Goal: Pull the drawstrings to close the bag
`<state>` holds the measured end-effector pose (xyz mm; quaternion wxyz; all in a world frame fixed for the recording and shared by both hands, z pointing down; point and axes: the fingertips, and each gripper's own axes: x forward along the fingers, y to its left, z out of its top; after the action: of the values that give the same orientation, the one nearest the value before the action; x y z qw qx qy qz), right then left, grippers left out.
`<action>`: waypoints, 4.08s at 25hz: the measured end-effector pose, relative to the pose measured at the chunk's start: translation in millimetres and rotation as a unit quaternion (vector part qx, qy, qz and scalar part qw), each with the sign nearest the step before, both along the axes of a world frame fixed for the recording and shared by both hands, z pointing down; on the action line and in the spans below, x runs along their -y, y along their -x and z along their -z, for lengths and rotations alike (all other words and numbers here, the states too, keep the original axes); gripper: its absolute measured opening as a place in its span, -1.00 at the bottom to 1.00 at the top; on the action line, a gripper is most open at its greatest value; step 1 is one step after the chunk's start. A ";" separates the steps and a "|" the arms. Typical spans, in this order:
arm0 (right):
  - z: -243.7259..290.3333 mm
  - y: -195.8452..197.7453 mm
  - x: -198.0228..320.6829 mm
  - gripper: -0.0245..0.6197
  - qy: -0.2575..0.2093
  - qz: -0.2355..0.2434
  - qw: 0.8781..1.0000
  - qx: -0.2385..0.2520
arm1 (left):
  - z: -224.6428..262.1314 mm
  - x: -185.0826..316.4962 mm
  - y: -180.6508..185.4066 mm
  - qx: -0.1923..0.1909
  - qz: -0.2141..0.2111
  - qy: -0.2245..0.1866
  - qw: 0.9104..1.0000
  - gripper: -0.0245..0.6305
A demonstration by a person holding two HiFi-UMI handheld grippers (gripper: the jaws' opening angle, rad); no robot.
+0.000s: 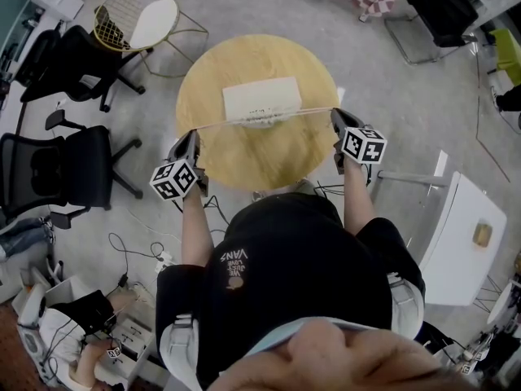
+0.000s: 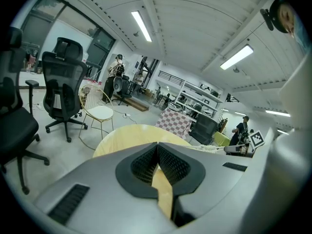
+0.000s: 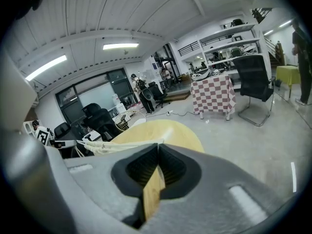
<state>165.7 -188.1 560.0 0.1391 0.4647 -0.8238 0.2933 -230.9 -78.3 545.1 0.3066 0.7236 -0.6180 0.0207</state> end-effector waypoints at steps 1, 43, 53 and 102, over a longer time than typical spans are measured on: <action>0.1 -1.9 0.5 -0.92 0.000 -0.002 1.000 0.001 | 0.2 0.2 -0.2 0.000 0.000 0.000 1.000 -0.88; -36.8 5.4 -11.0 -0.90 0.033 0.005 0.999 -0.041 | -36.0 -3.3 12.8 0.023 -0.001 0.047 0.999 -0.87; -53.4 8.5 -31.6 -0.90 0.046 -0.003 0.998 -0.044 | -63.1 -25.5 10.6 0.015 -0.006 0.075 0.997 -0.87; 20.6 44.0 -79.0 -0.77 -0.056 -0.032 0.998 -0.004 | 16.5 -31.3 -18.3 0.039 -0.093 -0.049 0.994 -0.80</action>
<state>121.7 -109.2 539.4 0.1066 0.4993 -0.8228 0.2497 -212.6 -47.1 528.6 0.2428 0.7909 -0.5598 0.0467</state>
